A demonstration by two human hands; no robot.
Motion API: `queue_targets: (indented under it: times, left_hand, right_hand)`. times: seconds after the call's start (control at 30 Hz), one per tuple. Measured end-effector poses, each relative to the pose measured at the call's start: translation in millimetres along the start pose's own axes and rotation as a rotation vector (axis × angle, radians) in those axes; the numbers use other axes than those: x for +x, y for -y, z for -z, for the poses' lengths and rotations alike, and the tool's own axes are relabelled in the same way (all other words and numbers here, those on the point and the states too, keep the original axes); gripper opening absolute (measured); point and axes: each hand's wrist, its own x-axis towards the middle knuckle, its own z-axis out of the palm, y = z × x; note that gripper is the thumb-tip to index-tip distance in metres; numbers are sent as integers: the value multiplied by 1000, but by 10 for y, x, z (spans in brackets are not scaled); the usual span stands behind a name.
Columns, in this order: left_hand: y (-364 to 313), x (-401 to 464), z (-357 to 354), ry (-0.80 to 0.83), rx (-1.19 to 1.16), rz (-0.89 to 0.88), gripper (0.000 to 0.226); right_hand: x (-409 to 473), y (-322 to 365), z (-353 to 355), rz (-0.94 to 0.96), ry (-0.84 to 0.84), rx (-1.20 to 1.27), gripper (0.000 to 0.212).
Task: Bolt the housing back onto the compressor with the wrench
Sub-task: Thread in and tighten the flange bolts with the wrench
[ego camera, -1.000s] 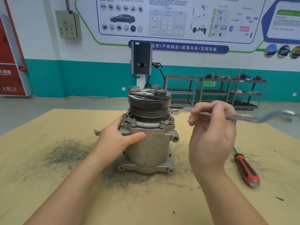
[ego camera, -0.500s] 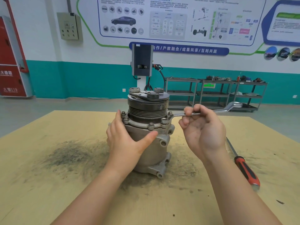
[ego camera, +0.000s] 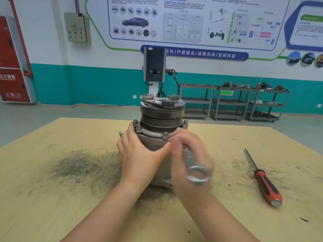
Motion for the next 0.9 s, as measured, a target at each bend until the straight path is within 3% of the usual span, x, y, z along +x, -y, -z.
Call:
queue_targets:
  times: [0.1,0.2,0.3,0.4,0.5,0.8,0.9]
  left_hand:
    - [6,53,7,2,-16,7,104]
    - [62,101,84,37,-59,-37,108]
    - [164,208,205,198,-208,-52,107]
    - [227,287,268,302,-276,-73,101]
    - [250,309,269,325,-292,-87,94]
    - [253,388,313,474,-361,-86,87]
    - [261,366,279,541,-422,-74,80]
  right_hand:
    - [3,31,-13,22,111,-78,18]
    - [115,110,44,-44,23,80,20]
    - [287,158,160,-326,-146,355,20]
    - [390,121,221,-646,-186,594,17]
    - [452,62,247,-802,-192,701,15]
    - [469,-14,262,-784,-170,729,5]
    - [389,-16,261,-676,-138,762,8]
